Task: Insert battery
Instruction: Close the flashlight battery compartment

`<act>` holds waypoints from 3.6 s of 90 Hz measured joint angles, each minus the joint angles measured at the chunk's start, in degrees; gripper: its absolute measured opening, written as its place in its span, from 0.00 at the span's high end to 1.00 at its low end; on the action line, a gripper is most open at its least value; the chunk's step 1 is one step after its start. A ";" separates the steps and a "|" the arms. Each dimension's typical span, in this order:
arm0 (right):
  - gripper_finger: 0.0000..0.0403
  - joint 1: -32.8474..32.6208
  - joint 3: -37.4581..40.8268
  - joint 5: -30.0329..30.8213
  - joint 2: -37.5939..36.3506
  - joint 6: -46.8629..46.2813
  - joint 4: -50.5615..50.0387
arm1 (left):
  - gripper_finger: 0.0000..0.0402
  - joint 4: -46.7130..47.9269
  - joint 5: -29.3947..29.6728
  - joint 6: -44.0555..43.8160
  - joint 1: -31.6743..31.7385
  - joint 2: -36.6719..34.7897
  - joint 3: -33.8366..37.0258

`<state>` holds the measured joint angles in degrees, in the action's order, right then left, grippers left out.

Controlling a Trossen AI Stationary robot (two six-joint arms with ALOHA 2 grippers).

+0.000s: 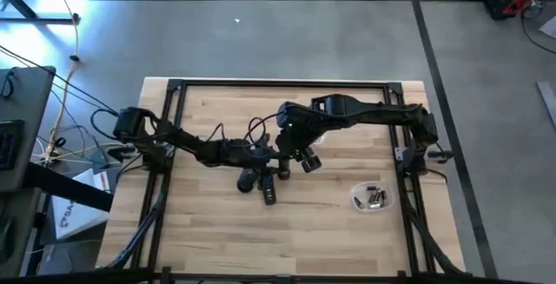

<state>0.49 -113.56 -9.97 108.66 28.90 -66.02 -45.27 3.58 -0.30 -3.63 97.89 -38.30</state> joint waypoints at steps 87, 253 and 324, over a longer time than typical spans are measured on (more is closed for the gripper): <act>0.85 -0.56 -0.17 -0.21 1.95 -2.44 -0.84 | 0.61 0.72 0.22 -0.67 0.26 0.00 0.00; 0.87 -4.68 -14.57 10.88 4.70 -20.18 -3.62 | 0.61 2.18 2.81 -1.15 0.34 0.02 0.02; 0.61 -1.40 -8.88 3.51 5.56 1.96 -6.78 | 0.61 2.11 -0.04 -1.25 0.28 0.02 0.07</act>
<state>-0.91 -122.44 -6.46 114.21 30.86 -72.80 -43.16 3.54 -1.56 -3.36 97.91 -38.24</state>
